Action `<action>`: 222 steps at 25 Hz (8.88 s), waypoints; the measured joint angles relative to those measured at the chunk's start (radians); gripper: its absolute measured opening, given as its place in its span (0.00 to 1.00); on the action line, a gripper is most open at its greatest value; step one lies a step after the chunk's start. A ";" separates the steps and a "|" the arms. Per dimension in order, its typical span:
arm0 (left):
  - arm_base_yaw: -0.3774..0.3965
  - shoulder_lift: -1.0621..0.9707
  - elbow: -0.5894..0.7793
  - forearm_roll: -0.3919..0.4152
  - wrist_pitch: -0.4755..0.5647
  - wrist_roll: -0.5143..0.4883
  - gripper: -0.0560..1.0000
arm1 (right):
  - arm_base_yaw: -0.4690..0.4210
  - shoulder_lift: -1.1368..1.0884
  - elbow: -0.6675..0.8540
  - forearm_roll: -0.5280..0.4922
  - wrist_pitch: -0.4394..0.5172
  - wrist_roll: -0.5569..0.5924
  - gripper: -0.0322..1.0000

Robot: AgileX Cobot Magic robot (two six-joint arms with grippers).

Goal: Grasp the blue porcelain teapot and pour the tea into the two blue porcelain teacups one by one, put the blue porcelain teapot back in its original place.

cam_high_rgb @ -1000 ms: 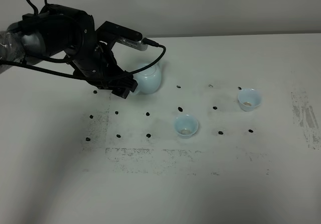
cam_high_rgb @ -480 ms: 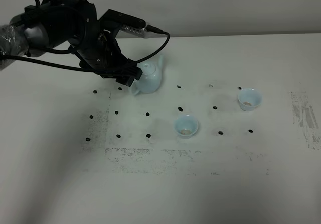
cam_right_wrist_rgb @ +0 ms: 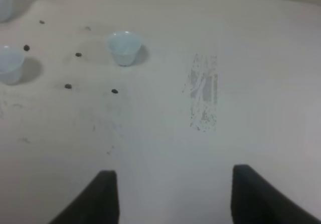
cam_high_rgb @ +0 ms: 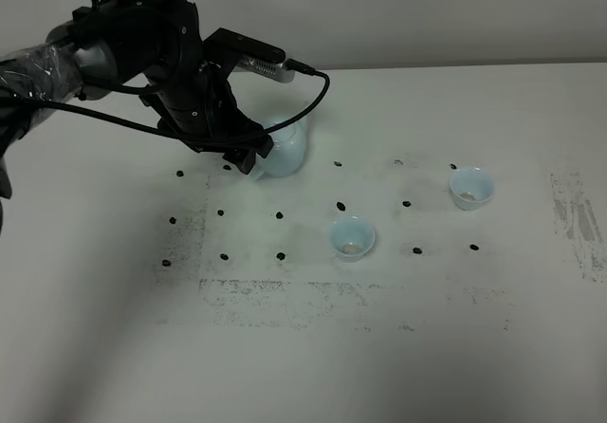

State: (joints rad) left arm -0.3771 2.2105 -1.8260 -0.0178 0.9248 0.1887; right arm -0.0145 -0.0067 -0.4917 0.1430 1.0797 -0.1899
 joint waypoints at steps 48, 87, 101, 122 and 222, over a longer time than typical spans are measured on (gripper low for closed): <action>-0.029 0.113 -0.078 0.007 -0.025 0.061 0.61 | 0.000 0.000 0.000 0.000 0.000 0.000 0.49; -0.030 0.113 -0.078 0.009 -0.047 0.083 0.29 | 0.000 0.000 0.000 0.000 0.000 0.000 0.49; -0.038 0.114 -0.078 0.009 -0.060 0.085 0.12 | 0.000 0.000 0.000 0.000 0.000 0.000 0.49; -0.040 0.111 -0.148 -0.013 -0.008 0.085 0.11 | 0.000 0.000 0.000 0.000 0.000 0.000 0.49; -0.235 0.245 -0.369 -0.048 -0.231 1.029 0.11 | 0.000 0.000 0.000 0.004 0.000 0.000 0.49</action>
State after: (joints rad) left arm -0.6120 2.4554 -2.1954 -0.0653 0.6936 1.2180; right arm -0.0145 -0.0069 -0.4917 0.1470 1.0797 -0.1899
